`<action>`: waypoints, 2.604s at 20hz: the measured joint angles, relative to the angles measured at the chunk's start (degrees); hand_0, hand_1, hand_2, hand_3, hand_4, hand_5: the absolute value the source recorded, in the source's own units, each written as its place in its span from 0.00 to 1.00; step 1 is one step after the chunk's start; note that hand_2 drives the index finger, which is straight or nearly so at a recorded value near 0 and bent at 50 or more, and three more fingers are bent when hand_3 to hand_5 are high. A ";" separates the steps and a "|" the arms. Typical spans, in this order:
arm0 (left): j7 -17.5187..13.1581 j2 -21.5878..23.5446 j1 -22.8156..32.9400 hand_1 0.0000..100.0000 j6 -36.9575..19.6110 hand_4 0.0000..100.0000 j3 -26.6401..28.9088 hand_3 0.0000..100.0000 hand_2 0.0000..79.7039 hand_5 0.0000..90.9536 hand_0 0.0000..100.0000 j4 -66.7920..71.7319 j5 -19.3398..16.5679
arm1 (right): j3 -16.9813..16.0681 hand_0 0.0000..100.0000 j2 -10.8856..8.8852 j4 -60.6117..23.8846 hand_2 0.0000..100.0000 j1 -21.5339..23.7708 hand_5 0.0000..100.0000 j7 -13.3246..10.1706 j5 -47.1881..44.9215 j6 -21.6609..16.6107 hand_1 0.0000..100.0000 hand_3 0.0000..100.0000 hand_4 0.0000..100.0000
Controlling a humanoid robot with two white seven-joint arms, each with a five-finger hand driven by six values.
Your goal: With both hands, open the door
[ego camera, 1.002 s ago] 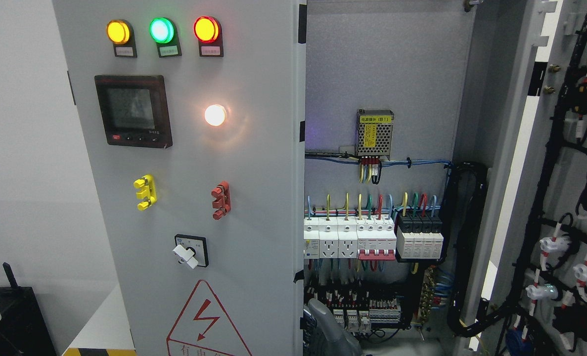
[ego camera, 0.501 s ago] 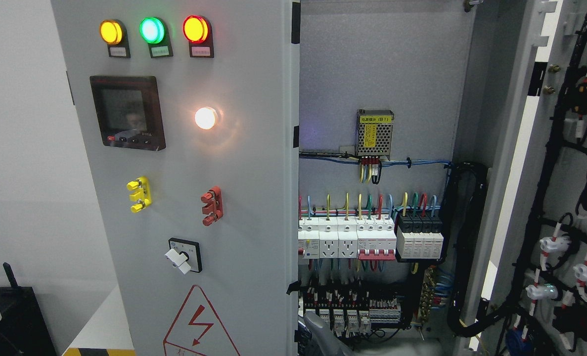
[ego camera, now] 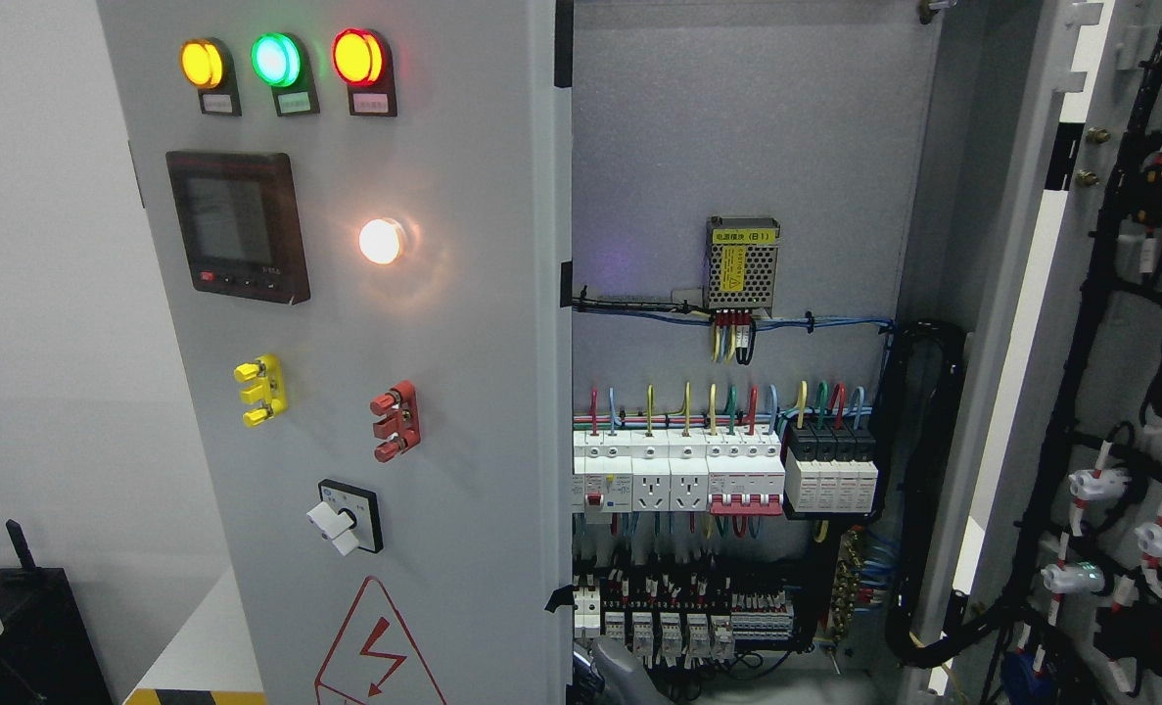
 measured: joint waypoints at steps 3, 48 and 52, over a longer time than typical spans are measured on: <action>0.00 0.00 0.00 0.00 0.03 0.03 0.00 0.00 0.00 0.00 0.00 0.00 0.00 | 0.73 0.11 0.02 -0.96 0.00 0.21 0.00 -0.03 -0.43 0.00 0.00 0.00 0.00; 0.00 0.00 0.00 0.00 0.35 0.03 0.00 0.00 0.00 0.00 0.00 0.01 0.00 | 12.29 0.11 0.67 -6.45 0.00 -0.62 0.00 1.90 -3.94 -0.34 0.00 0.00 0.00; 0.00 0.00 0.00 0.00 0.35 0.03 0.00 0.00 0.00 0.00 0.00 0.01 0.00 | 13.46 0.11 0.72 -6.56 0.00 -1.23 0.00 1.90 -3.94 -0.34 0.00 0.00 0.00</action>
